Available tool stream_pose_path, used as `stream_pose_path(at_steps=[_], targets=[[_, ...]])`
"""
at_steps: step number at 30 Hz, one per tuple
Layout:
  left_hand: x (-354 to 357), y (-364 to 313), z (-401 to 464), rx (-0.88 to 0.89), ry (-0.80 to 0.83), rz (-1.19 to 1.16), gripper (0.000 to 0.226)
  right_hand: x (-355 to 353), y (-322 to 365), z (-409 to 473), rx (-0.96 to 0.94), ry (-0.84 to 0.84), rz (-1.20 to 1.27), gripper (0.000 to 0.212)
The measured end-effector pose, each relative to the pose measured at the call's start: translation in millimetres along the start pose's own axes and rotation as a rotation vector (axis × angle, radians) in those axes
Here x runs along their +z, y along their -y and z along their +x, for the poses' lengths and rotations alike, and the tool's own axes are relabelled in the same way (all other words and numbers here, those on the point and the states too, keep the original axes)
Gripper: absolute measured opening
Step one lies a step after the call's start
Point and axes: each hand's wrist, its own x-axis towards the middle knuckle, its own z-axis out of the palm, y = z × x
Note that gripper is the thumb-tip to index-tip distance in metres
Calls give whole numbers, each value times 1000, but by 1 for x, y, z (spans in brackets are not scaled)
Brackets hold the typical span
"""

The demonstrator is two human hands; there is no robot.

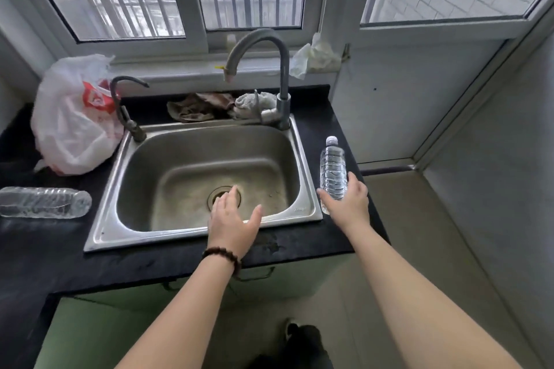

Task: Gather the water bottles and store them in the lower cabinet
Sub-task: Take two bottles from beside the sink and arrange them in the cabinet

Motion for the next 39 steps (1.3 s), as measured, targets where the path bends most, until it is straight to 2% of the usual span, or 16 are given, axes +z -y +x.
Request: stream_pose_path(at_steps=[3,8,14,19,23,30,35,39], targets=[[10,2,23,-47,-14,25,73,12,6,36,66,52,-56,108],[25,1,55,-122,-53,60,71,30,14,76,173,62,-235,121],[40,-17,76,-163,-80,49,72,33,9,92,167,77,-321,89],[32,-21,83,-173,-113,49,72,28,9,94,91,103,-172,79],[12,-16,87,-197,-145,49,71,32,29,87,-22,130,-59,79],[-42,22,88,-278,-262,54,70,75,86,65,-170,249,-35,86],[-91,77,88,-385,-420,72,68,125,128,40,-235,301,-7,76],[-133,130,90,-543,-632,83,73,172,164,16,-268,335,-21,80]])
